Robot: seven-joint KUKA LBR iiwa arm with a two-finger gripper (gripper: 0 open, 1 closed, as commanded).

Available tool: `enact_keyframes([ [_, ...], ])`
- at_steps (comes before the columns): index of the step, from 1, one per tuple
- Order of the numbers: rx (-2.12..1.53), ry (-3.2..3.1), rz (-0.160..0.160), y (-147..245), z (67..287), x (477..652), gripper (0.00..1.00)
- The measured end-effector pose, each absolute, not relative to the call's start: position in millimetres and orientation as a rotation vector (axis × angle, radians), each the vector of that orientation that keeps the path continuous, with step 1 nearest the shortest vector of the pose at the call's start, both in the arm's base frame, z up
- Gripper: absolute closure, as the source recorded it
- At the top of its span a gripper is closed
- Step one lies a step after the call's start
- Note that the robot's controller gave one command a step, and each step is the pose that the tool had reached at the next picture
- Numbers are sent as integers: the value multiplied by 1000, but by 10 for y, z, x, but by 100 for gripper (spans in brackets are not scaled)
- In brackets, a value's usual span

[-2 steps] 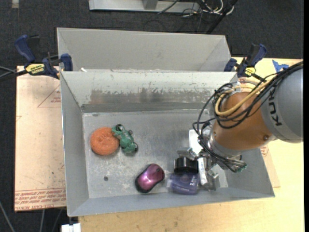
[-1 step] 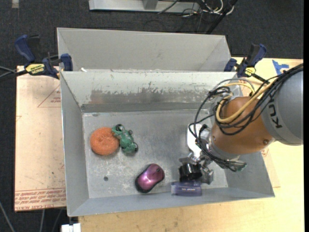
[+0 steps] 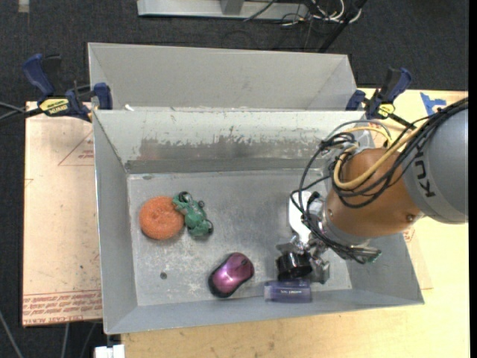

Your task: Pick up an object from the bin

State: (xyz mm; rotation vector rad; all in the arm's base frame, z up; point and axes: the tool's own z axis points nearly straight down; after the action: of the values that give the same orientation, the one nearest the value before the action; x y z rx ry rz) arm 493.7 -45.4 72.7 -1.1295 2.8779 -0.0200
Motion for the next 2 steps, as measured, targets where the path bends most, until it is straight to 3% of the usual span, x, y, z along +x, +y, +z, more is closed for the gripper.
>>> enact_keyframes([
  [2, -1136, 2877, -20, -454, 773, 4933, 100],
])
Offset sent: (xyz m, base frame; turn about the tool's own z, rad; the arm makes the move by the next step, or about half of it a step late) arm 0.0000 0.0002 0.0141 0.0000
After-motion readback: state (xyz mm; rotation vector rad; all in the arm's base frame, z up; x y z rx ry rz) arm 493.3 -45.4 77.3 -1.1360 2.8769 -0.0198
